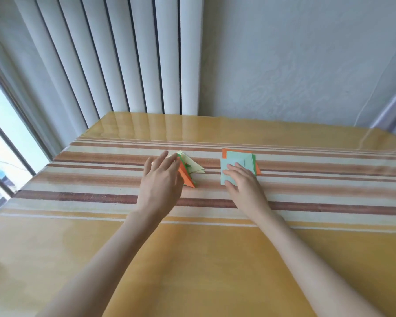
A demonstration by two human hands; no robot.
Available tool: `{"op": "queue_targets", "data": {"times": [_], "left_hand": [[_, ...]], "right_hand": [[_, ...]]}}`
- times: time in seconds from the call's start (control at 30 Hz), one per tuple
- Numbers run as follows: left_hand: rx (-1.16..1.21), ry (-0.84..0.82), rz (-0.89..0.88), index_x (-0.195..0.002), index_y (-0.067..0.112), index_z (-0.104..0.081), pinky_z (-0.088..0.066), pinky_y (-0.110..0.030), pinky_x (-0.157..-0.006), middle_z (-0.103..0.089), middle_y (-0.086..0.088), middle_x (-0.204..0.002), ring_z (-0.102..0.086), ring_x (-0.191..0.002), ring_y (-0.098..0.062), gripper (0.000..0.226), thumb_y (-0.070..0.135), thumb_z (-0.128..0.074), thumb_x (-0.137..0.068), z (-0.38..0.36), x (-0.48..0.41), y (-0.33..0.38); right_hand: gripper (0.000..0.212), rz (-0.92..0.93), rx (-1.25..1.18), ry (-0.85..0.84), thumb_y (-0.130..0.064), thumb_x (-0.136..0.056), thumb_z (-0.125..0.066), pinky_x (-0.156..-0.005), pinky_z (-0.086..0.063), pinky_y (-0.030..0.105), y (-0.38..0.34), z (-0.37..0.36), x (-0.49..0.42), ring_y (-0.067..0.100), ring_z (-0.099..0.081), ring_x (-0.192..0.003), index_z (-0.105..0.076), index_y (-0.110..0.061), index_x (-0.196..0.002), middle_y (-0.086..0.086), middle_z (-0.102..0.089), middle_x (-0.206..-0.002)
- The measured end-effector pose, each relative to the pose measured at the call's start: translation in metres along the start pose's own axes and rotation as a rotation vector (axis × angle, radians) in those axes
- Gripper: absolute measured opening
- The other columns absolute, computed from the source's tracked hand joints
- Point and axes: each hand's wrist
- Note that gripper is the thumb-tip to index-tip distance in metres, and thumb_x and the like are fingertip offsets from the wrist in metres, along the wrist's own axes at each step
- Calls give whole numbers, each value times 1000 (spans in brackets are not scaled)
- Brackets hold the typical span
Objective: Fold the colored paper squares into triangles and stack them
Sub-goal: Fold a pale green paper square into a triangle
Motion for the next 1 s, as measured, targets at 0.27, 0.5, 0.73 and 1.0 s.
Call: {"op": "queue_targets", "data": {"times": [0.27, 0.5, 0.73, 1.0], "left_hand": [[469, -227, 242, -112, 11, -65, -39, -14, -71, -65, 2, -109, -59, -89, -12, 22, 12, -53, -94, -20, 35, 56], [933, -282, 677, -106, 16, -57, -47, -23, -81, -62, 0, -118, -62, -106, -16, 16, 7, -54, -93, -38, 16, 82], [941, -259, 606, -102, 20, -58, -52, -32, -84, -66, 5, -110, -66, -99, -6, 35, -7, -41, -88, -41, 21, 87], [1028, -143, 394, -119, 24, -55, -39, -2, -80, -59, 16, -119, -52, -108, 13, 29, 20, -63, -91, -17, 27, 82]], "right_hand": [[47, 10, 208, -146, -43, -100, -42, -111, -10, 25, 27, 15, 21, 17, -29, -139, -50, -14, -136, -1, -41, -149], [37, 68, 31, -5, -27, -90, -66, -98, -32, 28, 30, 7, 48, 25, -51, -114, -63, -11, -123, 0, -62, -120], [25, 177, 94, 18, -32, -83, -64, -81, -34, 26, 35, 7, 40, 23, -58, -82, -75, -11, -92, -1, -67, -86], [30, 137, -352, 199, -30, -96, -47, -64, -45, 34, 7, 33, 48, 14, -53, -68, -63, -6, -86, 2, -61, -74]]}}
Point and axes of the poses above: each hand's wrist, its own x-axis away from the middle knuckle, its own z-axis out of the back of the hand, y = z × x
